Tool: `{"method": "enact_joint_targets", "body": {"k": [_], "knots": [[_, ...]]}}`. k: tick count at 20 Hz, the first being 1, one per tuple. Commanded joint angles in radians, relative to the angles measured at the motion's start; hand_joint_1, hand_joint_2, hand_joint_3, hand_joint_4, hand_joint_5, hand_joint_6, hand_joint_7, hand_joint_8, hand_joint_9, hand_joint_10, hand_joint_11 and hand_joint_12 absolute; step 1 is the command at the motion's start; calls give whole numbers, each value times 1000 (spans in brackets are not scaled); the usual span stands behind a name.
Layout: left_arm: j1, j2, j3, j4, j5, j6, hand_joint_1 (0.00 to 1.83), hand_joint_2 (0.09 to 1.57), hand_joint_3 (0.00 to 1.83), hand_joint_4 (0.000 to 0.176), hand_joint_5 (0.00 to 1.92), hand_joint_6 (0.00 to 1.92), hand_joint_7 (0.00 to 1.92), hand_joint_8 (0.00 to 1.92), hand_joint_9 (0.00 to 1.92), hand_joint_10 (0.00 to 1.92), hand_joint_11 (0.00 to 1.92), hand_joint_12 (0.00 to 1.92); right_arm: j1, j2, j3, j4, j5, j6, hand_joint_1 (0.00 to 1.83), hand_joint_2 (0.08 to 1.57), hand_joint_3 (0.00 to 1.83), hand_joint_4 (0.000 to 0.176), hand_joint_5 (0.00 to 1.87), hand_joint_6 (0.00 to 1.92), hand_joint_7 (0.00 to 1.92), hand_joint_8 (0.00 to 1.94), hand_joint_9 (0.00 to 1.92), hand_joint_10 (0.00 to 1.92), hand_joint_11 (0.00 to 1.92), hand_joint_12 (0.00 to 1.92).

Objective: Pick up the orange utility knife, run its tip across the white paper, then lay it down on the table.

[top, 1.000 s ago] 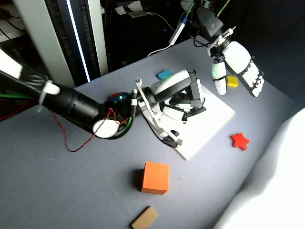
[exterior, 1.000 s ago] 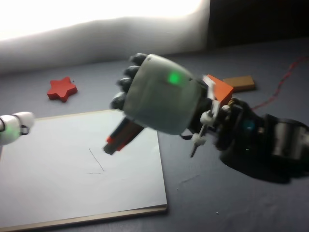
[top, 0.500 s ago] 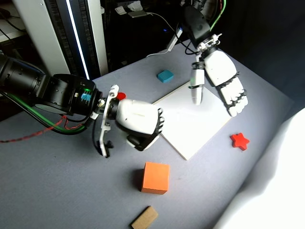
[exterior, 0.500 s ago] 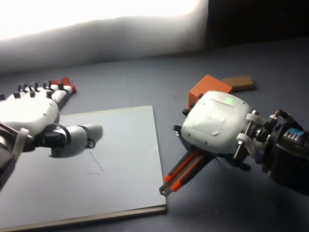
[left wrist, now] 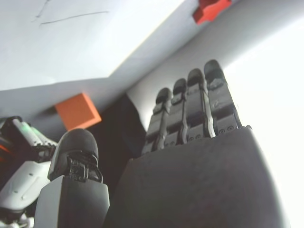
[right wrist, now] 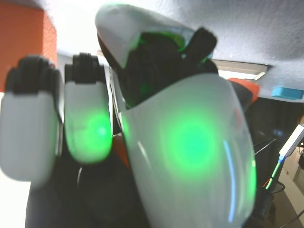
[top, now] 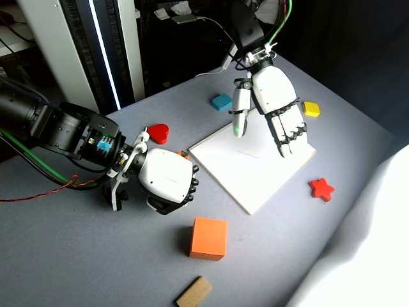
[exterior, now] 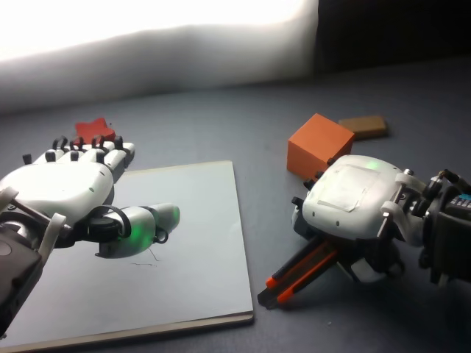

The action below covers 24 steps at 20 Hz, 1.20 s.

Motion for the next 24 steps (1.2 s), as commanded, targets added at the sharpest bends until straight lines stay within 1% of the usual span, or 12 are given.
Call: {"method": "enact_joint_targets", "body": {"k": [1, 3, 5, 6, 8, 10, 12, 13, 16, 18, 21, 24], "knots": [[-8, 5, 2, 67, -66, 2, 0, 1238, 0, 0, 9, 3, 24, 4, 42, 5, 0, 172, 14, 10, -3, -16, 97, -18, 1079, 1000, 806, 0, 536, 1825, 693, 1857, 719, 1921, 742, 1921], [-6, 5, 4, 67, -66, -1, 0, 1241, 1, 0, 4, 2, 20, 2, 45, 3, 0, 179, 16, 22, -7, -16, 102, -22, 984, 1312, 286, 0, 430, 1776, 485, 1926, 393, 1921, 501, 1921], [-6, 6, 6, 67, -66, -3, 0, 1239, 0, 0, 6, 3, 22, 3, 48, 4, 0, 177, 18, 38, -18, -17, 99, -22, 903, 1383, 125, 0, 434, 1795, 235, 1826, 262, 1921, 389, 1921], [-7, 6, 6, 67, -66, -3, 1, 1241, 1, 0, 3, 1, 18, 3, 39, 0, 0, 145, 18, 50, -30, -17, 95, -22, 834, 1290, 49, 0, 26, 1194, 19, 1436, 21, 1760, 36, 1921], [-9, 6, 6, 66, -66, -6, 3, 1241, 1, 0, 16, 5, 29, 3, 43, 1, 0, 174, 18, 78, -59, -17, 95, -21, 715, 1219, 24, 0, 0, 663, 2, 989, 0, 1308, 0, 1918], [-11, 6, 6, 66, -66, -6, 0, 1235, 0, 0, 14, 2, 34, 3, 50, 3, 0, 207, 18, 104, -92, -17, 105, -21, 712, 1106, 0, 0, 0, 229, 0, 512, 0, 612, 0, 1305], [-11, 6, 6, 66, -66, -6, 0, 1236, 0, 0, 6, 0, 27, 0, 46, 1, 0, 186, 21, 130, -122, -17, 107, -15, 668, 1078, 0, 0, 0, 20, 27, 185, 0, 223, 0, 327], [-12, 6, 6, 66, -66, -6, 0, 1236, 0, 0, 7, 1, 26, 0, 45, 0, 0, 184, 23, 140, -134, -16, 107, -13, 665, 1070, 0, 0, 0, 3, 17, 130, 0, 132, 0, 65], [-14, 6, 6, 66, -65, -2, 0, 1233, 0, 0, 24, 6, 51, 6, 57, 4, 0, 213, 45, 192, -188, 38, 98, -10, 482, 1058, 0, 0, 0, 0, 74, 87, 0, 232, 0, 0], [-21, 7, 6, 67, -60, 8, 19, 1237, 0, 0, 103, 21, 137, 15, 150, 26, 0, 409, 64, 241, -227, 88, 36, -9, 361, 1092, 0, 0, 64, 138, 205, 200, 0, 604, 1, 313], [-40, 7, 5, 66, -54, 28, 110, 1225, 0, 0, 499, 58, 610, 48, 517, 90, 0, 1119, 93, 345, -299, 134, -112, 30, 170, 1175, 17, 0, 42, 1031, 297, 925, 108, 1299, 0, 1443], [-72, 9, 5, 54, -37, 48, 176, 1229, 1, 0, 799, 37, 894, 323, 652, 900, 303, 1573, 86, 422, -349, 134, -119, 43, 114, 1209, 16, 0, 144, 1435, 369, 1408, 299, 1630, 28, 1914]]}}
